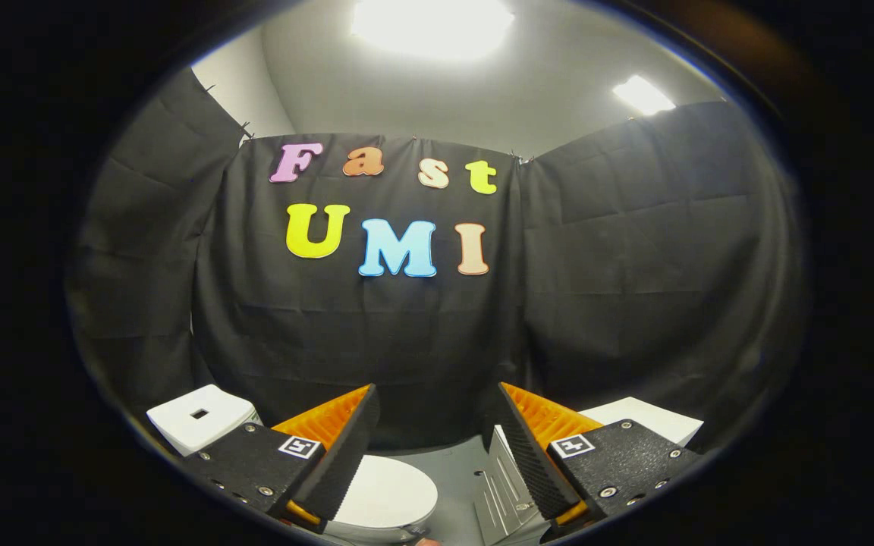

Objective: Open the toilet lid.

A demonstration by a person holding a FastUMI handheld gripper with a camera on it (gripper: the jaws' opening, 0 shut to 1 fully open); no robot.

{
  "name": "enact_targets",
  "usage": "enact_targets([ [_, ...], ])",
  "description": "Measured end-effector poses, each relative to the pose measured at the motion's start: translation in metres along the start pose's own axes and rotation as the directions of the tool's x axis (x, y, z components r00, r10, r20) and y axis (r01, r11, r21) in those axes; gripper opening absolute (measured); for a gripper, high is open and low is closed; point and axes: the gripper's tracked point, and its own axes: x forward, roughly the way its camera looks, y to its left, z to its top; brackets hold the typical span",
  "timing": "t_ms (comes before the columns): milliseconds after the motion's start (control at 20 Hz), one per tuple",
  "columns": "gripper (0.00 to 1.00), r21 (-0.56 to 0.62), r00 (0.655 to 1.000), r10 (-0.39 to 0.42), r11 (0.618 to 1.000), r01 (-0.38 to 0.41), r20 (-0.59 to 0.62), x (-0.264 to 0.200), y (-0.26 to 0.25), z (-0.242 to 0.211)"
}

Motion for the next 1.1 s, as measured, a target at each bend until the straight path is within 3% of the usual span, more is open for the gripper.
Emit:
enact_targets([
  [800,0.94,-0.001,0.999,0.025,1.000,-0.025,-0.023,0.009,0.006,-0.021],
  [1100,0.95,0.006,0.995,0.071,0.998,-0.070,-0.071,0.025,0.031,-0.060],
])
